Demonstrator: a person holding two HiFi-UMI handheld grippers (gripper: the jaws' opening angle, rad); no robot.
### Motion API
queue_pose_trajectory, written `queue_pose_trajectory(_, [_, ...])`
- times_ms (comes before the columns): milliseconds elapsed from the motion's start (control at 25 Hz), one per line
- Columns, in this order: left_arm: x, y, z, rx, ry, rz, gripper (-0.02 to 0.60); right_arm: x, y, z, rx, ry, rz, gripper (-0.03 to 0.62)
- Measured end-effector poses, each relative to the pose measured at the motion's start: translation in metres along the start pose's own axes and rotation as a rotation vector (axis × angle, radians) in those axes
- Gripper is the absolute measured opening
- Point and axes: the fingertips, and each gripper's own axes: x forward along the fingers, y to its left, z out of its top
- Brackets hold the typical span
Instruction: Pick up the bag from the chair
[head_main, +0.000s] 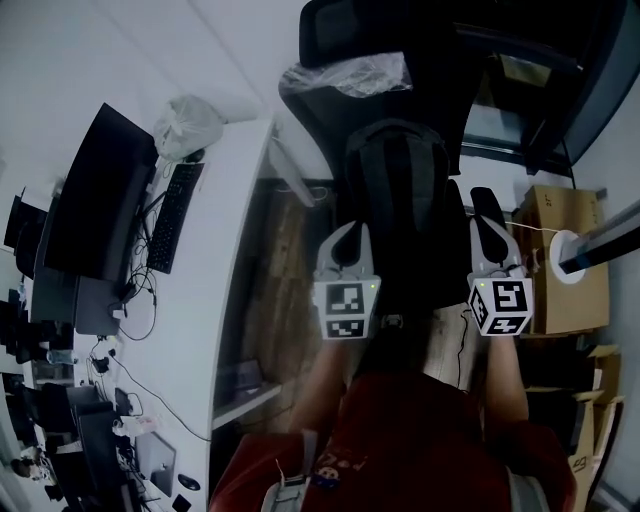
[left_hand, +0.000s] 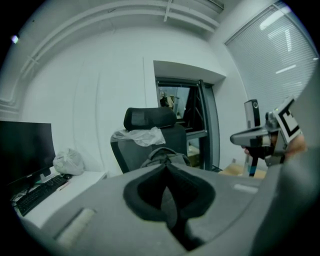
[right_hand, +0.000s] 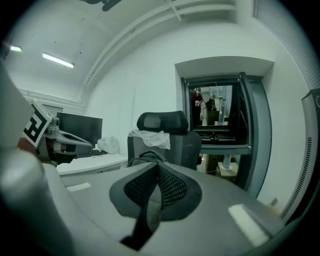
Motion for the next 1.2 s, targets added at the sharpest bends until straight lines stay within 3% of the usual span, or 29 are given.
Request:
queue_pose_trajectory(400, [0.084, 0.054, -0.004, -0.015, 0.034, -0.028, -0.003, 0.096, -0.006, 0.000, -0.003, 0.055, -0.006, 0.002])
queue_pose_trajectory(880, [0.162, 0.087, -0.021, -0.011, 0.071, -0.063, -0.002, 0.176, -0.020, -0.019, 0.002, 0.118, -0.018, 0.003])
queue_pose_trajectory(1000, [0.179, 0.093, -0.024, -0.006, 0.081, -0.075, 0.060, 0.194, -0.023, -0.023, -0.002, 0.129, -0.014, 0.018])
queue_pose_trajectory(1200, [0.205, 0.099, -0.031, -0.008, 0.098, -0.116, 0.168, 0.220, -0.026, -0.028, -0.010, 0.151, -0.006, 0.108])
